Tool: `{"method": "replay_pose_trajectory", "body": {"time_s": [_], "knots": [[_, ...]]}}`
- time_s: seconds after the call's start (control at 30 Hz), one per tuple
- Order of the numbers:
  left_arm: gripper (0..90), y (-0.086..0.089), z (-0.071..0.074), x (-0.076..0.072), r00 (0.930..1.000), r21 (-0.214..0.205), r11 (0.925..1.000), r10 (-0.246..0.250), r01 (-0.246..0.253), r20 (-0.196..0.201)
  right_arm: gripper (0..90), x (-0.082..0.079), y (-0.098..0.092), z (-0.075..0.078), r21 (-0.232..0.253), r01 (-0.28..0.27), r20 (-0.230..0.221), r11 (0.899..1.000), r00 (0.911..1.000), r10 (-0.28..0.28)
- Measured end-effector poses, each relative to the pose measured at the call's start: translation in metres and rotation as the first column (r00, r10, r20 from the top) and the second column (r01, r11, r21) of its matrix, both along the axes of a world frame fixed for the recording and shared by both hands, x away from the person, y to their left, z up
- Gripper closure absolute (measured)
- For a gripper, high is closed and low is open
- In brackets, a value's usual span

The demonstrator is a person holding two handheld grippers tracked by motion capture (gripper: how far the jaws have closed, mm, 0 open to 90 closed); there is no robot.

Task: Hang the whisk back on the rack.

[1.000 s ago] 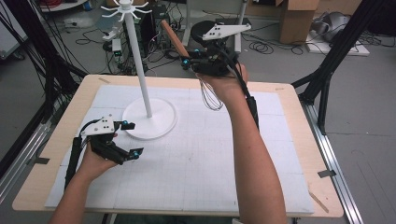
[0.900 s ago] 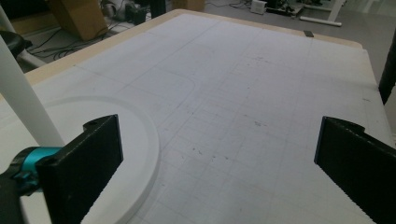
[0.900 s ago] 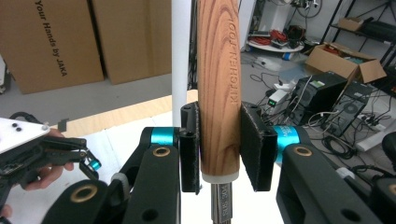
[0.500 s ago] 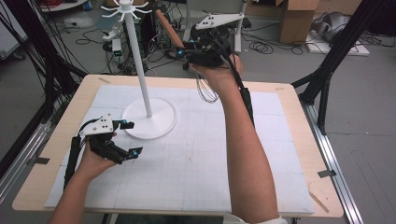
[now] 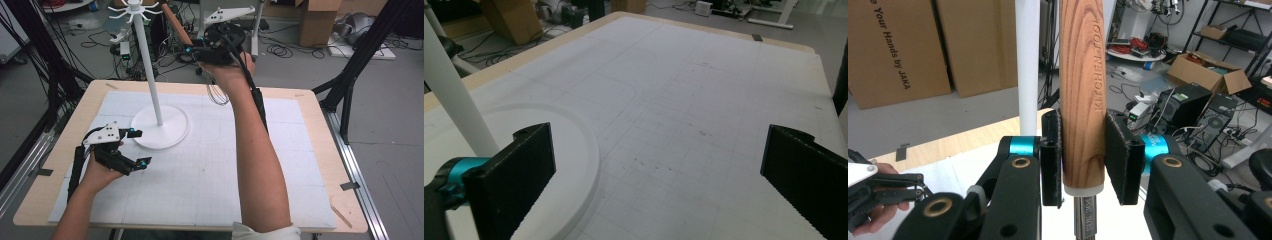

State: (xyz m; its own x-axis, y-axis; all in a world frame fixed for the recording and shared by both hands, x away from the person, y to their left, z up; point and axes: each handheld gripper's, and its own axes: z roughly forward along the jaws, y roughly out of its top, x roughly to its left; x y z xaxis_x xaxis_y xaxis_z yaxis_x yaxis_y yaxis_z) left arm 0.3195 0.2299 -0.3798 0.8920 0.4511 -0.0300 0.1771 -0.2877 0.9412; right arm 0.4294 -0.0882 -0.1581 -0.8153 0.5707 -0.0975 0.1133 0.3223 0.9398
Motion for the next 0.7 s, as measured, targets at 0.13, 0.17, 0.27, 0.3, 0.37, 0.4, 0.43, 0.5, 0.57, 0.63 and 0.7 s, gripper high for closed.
{"method": "replay_pose_trajectory", "body": {"time_s": [0.13, 0.17, 0.27, 0.3, 0.37, 0.4, 0.43, 0.5, 0.57, 0.63, 0.7], "knots": [[1.6, 0.0, 0.0, 0.0, 1.0, 0.003, 1.0, 0.001, -0.001, 0.0, 70.9, 0.003, 0.001, -0.001, 0.003, 0.0, -0.004, 1.0, 1.0, 0.0], [1.6, 0.0, 0.0, 0.0, 1.0, 0.002, 1.0, 0.001, -0.001, -0.001, 70.9, 0.004, 0.001, -0.001, 0.001, 0.004, -0.006, 1.0, 1.0, -0.004], [1.6, 0.001, 0.0, 0.0, 1.0, 0.0, 1.0, 0.001, -0.001, 0.002, 70.8, 0.004, 0.003, -0.002, 0.008, 0.004, -0.006, 1.0, 1.0, -0.004], [1.6, 0.001, 0.0, 0.0, 1.0, -0.002, 1.0, 0.0, 0.0, 0.0, 70.8, 0.004, 0.004, -0.002, 0.011, -0.003, -0.005, 1.0, 1.0, 0.003], [1.6, 0.001, 0.0, 0.0, 1.0, 0.002, 1.0, 0.002, -0.002, -0.001, 70.8, 0.004, 0.006, -0.002, 0.003, -0.001, -0.011, 1.0, 0.9999, 0.001], [1.6, 0.0, 0.0, 0.0, 1.0, 0.002, 1.0, 0.0, 0.0, -0.002, 70.8, 0.005, 0.007, -0.002, 0.001, -0.005, -0.007, 1.0, 1.0, 0.005], [1.6, 0.0, 0.0, 0.0, 1.0, 0.0, 1.0, 0.001, -0.001, -0.003, 70.8, 0.005, 0.007, -0.002, 0.001, -0.005, -0.007, 1.0, 1.0, 0.005], [1.7, 0.0, -0.001, -0.001, 1.0, 0.003, 1.0, 0.002, -0.002, -0.003, 70.9, 0.005, 0.008, -0.003, 0.0, -0.008, -0.007, 1.0, 0.9999, 0.008], [1.6, 0.0, 0.0, -0.001, 1.0, 0.006, 1.0, 0.002, -0.002, -0.001, 70.8, 0.005, 0.01, -0.004, -0.003, -0.008, -0.014, 1.0, 0.9999, 0.008], [1.7, 0.001, 0.0, 0.0, 1.0, 0.002, 1.0, 0.001, -0.001, 0.001, 70.9, 0.005, 0.011, -0.005, -0.008, -0.01, -0.013, 1.0, 0.9999, 0.01], [1.6, 0.001, 0.0, 0.0, 1.0, 0.002, 1.0, 0.003, -0.003, -0.002, 70.8, 0.006, 0.012, -0.005, -0.013, -0.01, -0.013, 1.0, 0.9999, 0.01]]}}
